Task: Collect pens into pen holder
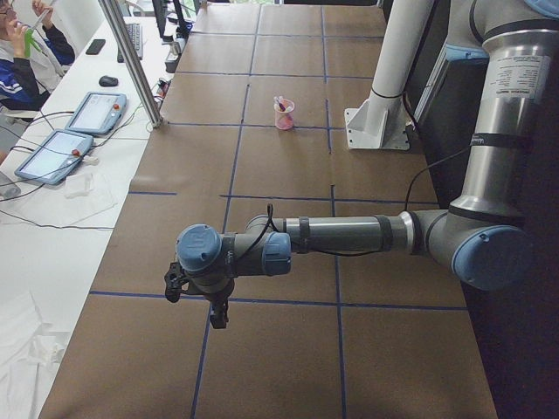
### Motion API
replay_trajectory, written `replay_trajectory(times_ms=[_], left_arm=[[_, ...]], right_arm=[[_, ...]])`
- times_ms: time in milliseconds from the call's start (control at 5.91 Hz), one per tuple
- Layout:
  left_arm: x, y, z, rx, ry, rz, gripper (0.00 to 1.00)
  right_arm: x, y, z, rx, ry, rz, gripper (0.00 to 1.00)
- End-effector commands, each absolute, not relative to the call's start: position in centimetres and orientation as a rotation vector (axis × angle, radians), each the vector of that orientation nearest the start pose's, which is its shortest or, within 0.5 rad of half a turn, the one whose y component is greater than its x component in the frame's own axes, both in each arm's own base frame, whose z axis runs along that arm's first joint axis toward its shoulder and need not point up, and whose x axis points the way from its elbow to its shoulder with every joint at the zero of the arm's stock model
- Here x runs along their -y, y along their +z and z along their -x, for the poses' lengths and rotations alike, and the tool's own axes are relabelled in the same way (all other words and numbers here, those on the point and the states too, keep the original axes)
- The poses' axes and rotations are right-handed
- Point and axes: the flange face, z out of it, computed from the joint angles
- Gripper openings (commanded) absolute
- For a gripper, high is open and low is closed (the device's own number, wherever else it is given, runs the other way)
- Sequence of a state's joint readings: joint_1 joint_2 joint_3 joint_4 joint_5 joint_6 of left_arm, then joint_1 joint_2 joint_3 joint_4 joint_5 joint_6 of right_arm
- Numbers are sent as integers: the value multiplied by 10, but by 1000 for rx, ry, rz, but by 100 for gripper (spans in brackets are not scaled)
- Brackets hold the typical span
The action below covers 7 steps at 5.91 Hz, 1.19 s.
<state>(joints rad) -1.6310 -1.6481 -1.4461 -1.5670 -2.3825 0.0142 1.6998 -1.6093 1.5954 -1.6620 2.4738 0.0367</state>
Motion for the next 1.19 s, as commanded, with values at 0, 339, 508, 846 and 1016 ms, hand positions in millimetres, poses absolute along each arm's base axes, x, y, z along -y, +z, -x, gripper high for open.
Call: replay_trajectory(times_ms=[0,339,508,846,1016], left_arm=[[493,674,89,-809,-55,9,100],[485,660,83,-807,-41,7,100],[479,667,81,-808,-42,23,100],[473,674,80,-808,-47,38,100],[473,675,80,-808,-48,41,100]], right_arm=[[450,671,-113,851,188,59,100],[444,682,-104,838,179,88,100],[436,687,-103,841,178,97,100],[438,683,-103,843,173,86,100],[440,680,-104,842,172,82,100]])
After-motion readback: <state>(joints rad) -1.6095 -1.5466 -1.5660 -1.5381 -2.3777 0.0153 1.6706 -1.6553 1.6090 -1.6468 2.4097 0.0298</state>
